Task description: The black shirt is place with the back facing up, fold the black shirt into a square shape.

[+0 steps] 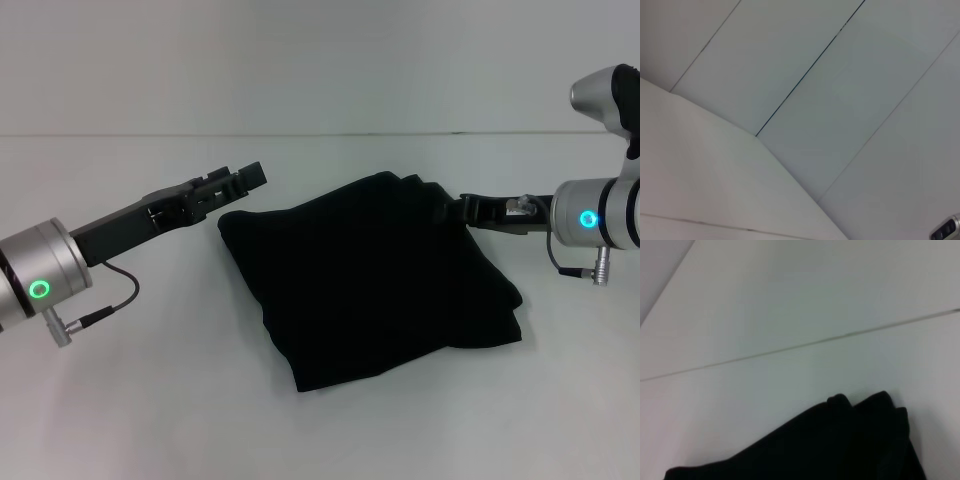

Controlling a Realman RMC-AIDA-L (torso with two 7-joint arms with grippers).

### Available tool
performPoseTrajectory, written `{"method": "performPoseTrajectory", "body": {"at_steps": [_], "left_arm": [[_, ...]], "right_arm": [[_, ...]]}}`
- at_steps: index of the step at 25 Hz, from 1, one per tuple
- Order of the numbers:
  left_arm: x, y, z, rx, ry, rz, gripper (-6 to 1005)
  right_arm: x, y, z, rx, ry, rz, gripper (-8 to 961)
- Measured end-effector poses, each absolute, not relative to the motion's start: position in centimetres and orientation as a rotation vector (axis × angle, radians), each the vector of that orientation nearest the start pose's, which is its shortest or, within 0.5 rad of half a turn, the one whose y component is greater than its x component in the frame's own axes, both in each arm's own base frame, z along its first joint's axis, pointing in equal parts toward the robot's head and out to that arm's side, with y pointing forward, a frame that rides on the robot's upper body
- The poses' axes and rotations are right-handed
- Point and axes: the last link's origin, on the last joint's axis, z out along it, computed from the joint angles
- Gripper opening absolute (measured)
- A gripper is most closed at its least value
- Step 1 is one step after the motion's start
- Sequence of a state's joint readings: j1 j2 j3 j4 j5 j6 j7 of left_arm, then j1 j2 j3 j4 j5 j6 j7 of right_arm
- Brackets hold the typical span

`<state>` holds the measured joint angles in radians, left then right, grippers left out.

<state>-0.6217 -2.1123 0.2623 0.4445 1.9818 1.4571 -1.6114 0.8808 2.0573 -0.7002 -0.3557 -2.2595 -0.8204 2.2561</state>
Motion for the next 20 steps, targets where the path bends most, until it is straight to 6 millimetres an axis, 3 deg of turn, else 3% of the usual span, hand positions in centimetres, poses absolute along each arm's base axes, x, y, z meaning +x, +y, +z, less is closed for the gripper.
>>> {"method": "performPoseTrajectory", "body": {"at_steps": [13,20], "left_arm": [[-26.1,36.1,0.0,-2.223,-1.204,-1.157,820],[-26.1,36.2,0.0,-2.219,-1.207,-1.154,819]], "right_arm": [[23.3,45.1,-3.1,-2.1,1.487,0.433,39],[21.5,46.1,-2.5,-2.144,1.432,0.45,20]]}}
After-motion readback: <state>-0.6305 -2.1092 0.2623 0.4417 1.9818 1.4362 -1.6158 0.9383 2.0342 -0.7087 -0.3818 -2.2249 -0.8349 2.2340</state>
